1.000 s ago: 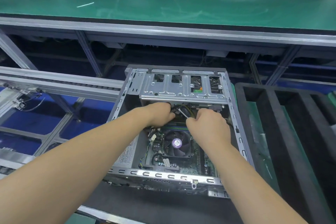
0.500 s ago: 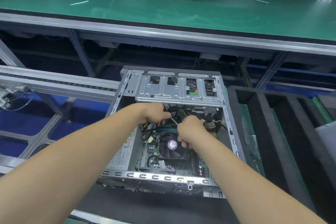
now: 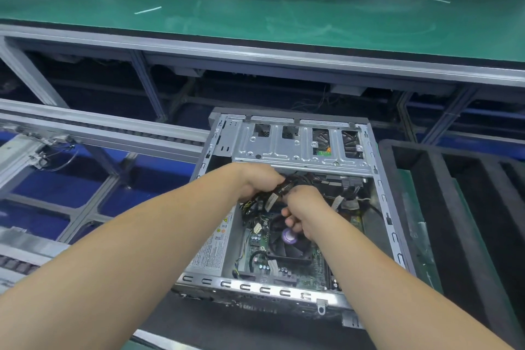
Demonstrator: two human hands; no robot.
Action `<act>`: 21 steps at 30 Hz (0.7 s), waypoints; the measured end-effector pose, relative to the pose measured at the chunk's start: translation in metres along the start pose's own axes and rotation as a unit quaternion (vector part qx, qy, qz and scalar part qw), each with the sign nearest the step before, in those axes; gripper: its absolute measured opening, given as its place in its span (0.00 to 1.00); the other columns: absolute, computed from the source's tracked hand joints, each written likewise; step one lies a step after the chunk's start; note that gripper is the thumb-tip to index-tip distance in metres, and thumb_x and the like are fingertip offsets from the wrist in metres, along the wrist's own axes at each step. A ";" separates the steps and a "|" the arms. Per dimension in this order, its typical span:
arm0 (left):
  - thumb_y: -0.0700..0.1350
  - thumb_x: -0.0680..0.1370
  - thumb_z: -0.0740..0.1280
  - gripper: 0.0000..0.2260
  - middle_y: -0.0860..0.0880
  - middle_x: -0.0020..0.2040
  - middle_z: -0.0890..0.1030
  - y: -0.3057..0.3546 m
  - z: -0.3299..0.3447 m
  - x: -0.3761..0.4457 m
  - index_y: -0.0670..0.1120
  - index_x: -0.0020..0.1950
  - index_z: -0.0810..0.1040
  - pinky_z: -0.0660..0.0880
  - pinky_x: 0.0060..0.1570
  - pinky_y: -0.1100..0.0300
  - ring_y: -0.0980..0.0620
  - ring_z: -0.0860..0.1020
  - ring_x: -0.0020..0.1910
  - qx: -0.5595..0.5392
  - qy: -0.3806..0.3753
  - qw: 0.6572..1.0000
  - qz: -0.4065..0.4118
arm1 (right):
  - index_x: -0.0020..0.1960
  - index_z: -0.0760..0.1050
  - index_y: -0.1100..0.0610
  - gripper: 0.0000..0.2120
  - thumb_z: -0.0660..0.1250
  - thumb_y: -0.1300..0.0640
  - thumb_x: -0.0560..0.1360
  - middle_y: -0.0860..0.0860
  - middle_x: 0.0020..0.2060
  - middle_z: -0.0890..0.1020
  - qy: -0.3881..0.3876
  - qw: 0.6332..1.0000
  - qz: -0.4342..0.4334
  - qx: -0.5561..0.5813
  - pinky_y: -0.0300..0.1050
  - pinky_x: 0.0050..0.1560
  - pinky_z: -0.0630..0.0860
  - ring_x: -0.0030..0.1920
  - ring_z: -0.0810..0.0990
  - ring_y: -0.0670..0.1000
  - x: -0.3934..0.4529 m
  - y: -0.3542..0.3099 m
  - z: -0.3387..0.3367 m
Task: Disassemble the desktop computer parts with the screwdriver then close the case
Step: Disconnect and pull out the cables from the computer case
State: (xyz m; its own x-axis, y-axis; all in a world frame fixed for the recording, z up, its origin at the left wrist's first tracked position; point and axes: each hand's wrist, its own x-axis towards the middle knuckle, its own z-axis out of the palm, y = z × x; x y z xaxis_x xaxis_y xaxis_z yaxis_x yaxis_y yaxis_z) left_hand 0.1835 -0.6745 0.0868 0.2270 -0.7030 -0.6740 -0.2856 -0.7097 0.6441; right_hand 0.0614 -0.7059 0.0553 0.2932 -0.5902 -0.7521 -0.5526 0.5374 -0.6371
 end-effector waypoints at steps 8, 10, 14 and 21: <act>0.35 0.84 0.54 0.15 0.45 0.48 0.76 0.005 0.028 0.008 0.36 0.68 0.74 0.72 0.44 0.56 0.48 0.74 0.44 -0.013 0.154 0.988 -0.021 | 0.62 0.73 0.62 0.13 0.53 0.61 0.85 0.55 0.28 0.74 0.001 1.000 -0.011 0.005 0.32 0.21 0.56 0.15 0.65 0.48 0.009 0.004 -0.002; 0.35 0.84 0.56 0.16 0.44 0.51 0.74 0.001 0.032 0.011 0.33 0.70 0.73 0.72 0.48 0.58 0.48 0.73 0.48 -0.045 0.187 0.981 0.003 | 0.56 0.73 0.62 0.10 0.53 0.63 0.83 0.55 0.28 0.74 0.004 1.000 -0.030 -0.006 0.32 0.21 0.57 0.15 0.65 0.48 0.008 0.006 -0.002; 0.38 0.83 0.59 0.08 0.43 0.45 0.75 -0.012 0.035 0.006 0.39 0.55 0.77 0.71 0.43 0.56 0.46 0.74 0.43 -0.025 0.218 0.975 0.046 | 0.51 0.73 0.62 0.08 0.56 0.63 0.82 0.55 0.28 0.74 -0.001 0.998 -0.052 -0.020 0.33 0.21 0.58 0.16 0.66 0.49 0.006 0.008 -0.003; 0.40 0.81 0.62 0.10 0.44 0.35 0.75 -0.020 0.037 0.004 0.39 0.41 0.76 0.67 0.37 0.58 0.47 0.71 0.35 0.004 0.256 0.963 0.081 | 0.48 0.75 0.63 0.07 0.59 0.64 0.81 0.55 0.27 0.75 -0.005 0.997 -0.069 -0.017 0.34 0.20 0.59 0.16 0.67 0.49 0.002 0.009 -0.006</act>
State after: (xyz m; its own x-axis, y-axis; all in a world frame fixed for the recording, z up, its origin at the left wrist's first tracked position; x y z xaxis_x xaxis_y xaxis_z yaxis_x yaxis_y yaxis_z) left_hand 0.1558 -0.6618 0.0579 0.6074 -0.7370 -0.2965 -0.3630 -0.5895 0.7216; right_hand 0.0520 -0.7057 0.0489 0.3760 -0.6511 -0.6593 -0.5319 0.4309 -0.7290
